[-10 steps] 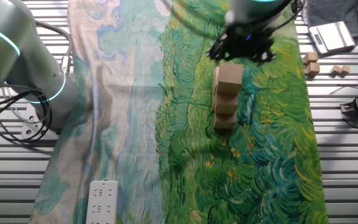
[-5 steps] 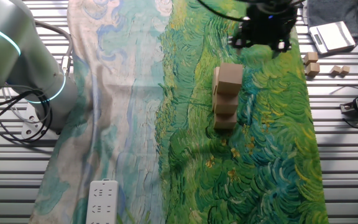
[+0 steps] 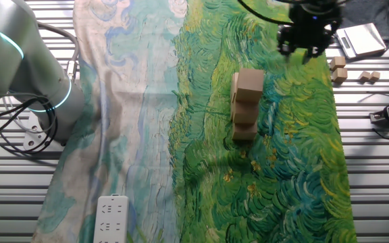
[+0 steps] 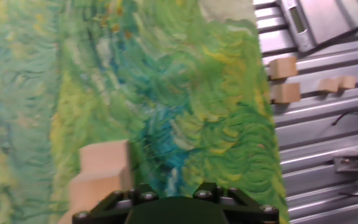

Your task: Stack the blocks into a pyramid shape

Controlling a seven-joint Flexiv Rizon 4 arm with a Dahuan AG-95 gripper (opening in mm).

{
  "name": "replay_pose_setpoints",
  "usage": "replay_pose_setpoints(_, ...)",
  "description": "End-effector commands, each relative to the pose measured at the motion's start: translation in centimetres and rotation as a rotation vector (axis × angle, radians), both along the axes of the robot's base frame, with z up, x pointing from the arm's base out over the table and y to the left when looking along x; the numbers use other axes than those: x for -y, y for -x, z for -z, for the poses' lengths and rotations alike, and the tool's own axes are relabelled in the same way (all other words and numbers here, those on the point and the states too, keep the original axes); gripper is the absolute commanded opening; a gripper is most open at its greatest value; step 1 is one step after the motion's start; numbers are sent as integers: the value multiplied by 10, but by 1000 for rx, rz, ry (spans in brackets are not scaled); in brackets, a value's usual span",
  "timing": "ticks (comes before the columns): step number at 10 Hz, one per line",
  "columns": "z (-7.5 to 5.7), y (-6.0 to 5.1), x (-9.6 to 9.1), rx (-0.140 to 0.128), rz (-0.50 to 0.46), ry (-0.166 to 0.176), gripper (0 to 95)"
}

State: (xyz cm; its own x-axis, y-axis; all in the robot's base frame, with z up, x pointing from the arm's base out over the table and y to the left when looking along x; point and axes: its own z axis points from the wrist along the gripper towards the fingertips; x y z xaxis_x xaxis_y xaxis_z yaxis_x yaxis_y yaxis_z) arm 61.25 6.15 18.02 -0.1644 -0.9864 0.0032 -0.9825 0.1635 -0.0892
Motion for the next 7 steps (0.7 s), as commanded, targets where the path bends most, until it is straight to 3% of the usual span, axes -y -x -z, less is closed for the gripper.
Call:
replay_pose_setpoints(1,14,-19,3,-2,-15,-4,0)
replay_pose_setpoints(5,46,-49,27,3,-47,-10,0)
replay_pose_setpoints(7,60,-56,45,5,-73,-19,0)
